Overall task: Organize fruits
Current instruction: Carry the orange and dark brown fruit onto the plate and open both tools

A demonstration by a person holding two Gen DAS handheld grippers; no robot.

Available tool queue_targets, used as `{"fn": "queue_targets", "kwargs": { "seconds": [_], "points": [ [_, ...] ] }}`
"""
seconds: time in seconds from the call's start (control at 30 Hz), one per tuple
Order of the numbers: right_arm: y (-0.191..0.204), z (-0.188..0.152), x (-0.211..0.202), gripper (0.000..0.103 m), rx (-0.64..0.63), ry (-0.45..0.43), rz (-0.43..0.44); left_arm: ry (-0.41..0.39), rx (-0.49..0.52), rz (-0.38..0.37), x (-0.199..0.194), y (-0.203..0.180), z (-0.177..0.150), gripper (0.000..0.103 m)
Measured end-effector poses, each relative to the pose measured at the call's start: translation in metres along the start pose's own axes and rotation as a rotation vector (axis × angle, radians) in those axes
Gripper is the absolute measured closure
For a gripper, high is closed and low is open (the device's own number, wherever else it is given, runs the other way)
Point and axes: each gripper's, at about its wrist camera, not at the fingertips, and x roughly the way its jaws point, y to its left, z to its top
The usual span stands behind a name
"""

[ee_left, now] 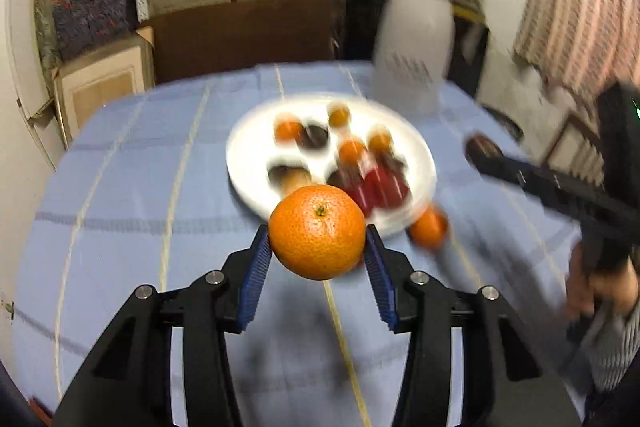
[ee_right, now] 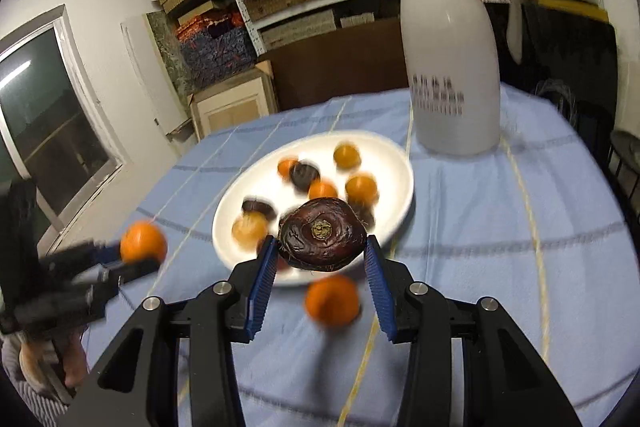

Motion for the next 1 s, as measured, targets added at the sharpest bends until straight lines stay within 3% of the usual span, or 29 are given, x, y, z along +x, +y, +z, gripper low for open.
{"fn": "queue_targets", "kwargs": {
  "seconds": [0.07,0.2,0.37,0.53,0.57,0.63,0.73,0.83,1.0],
  "points": [
    [-0.001,0.015,0.009,0.058,0.002,-0.01,0.002,-0.022,-0.043,0.01,0.017,0.011,0.024,0.057],
    [-0.004,0.033,0.053,0.058,0.01,0.014,0.012,0.011,-0.085,0.015,0.073,0.023,0.052,0.057],
    [-0.003,0.04,0.107,0.058,-0.021,0.076,0.003,0.063,-0.121,-0.008,0.134,0.032,0.066,0.057],
    [-0.01,0.036,0.129,0.056,-0.003,0.097,0.0,0.101,-0.131,-0.025,0.161,0.039,0.061,0.053],
    [-0.014,0.037,0.128,0.051,0.02,0.098,0.004,0.096,-0.133,-0.028,0.16,0.04,0.06,0.048],
    [-0.02,0.04,0.119,0.05,0.067,0.078,0.026,0.071,-0.151,-0.018,0.148,0.043,0.057,0.023],
    [-0.023,0.051,0.085,0.048,0.107,0.015,0.058,-0.007,-0.179,0.011,0.113,0.045,0.057,0.01],
    [-0.018,0.05,0.043,0.032,0.108,-0.058,0.045,-0.035,-0.188,0.024,0.082,0.042,0.05,0.009],
    [-0.015,0.008,0.012,0.03,0.088,-0.055,0.008,-0.064,-0.176,0.1,0.04,0.028,-0.003,0.005]
  ]
}}
